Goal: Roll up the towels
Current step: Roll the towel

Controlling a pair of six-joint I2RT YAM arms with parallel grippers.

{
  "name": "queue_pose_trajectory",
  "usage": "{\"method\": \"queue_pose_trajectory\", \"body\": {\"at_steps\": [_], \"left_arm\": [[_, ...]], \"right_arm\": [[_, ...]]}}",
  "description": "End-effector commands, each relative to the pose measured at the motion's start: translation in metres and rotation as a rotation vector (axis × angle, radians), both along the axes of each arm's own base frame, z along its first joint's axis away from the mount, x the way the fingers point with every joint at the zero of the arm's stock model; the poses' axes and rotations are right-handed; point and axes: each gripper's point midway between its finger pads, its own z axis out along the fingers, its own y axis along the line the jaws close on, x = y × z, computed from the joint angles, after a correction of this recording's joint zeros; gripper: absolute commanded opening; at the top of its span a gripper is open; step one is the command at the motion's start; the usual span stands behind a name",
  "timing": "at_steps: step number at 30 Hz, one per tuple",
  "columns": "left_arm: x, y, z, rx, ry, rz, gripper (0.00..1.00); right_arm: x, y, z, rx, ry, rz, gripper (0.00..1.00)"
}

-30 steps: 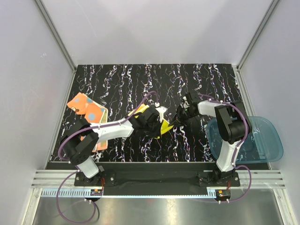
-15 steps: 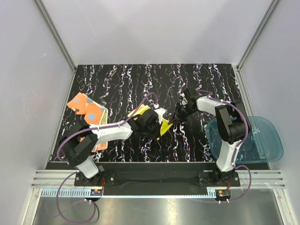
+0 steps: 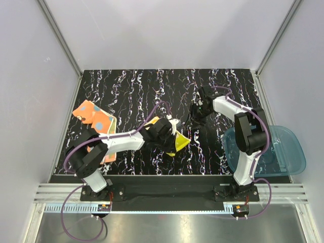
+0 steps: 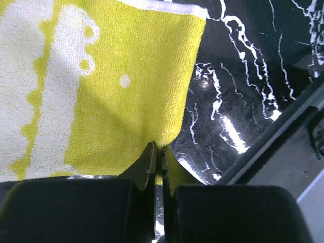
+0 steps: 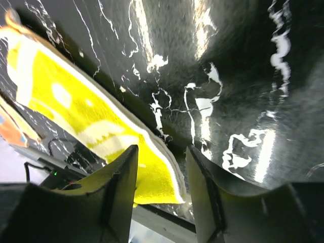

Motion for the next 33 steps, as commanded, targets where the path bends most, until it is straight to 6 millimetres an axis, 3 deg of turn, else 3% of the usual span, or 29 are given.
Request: {"method": "queue_pose_trajectory", "body": {"at_steps": [1,9,20,28,33], "left_arm": [[-0.006,-0.025,0.019,-0.106,0.076,-0.007,0.0],[-0.008,-0.032,0.037,-0.214,0.195,0.063,0.0],[0.006,-0.015,0.038,-0.432,0.432,0.21,0.0],[0.015,0.006,0.018,-0.401,0.533,0.323,0.0],[0.019,0.019,0.004,-0.362,0.593,0.398,0.0]], "right_arm": [[0.015,-0.02,0.021,-0.096,-0.072,-0.008,0.51],[0.022,-0.034,0.055,-0.146,-0.152,-0.015,0.52],[-0.005,-0.018,0.088,0.003,-0.211,0.094,0.49],[-0.03,0.002,0.09,0.147,-0.229,0.196,0.45],[-0.052,0.028,0.081,0.223,-0.209,0.274,0.39]]}}
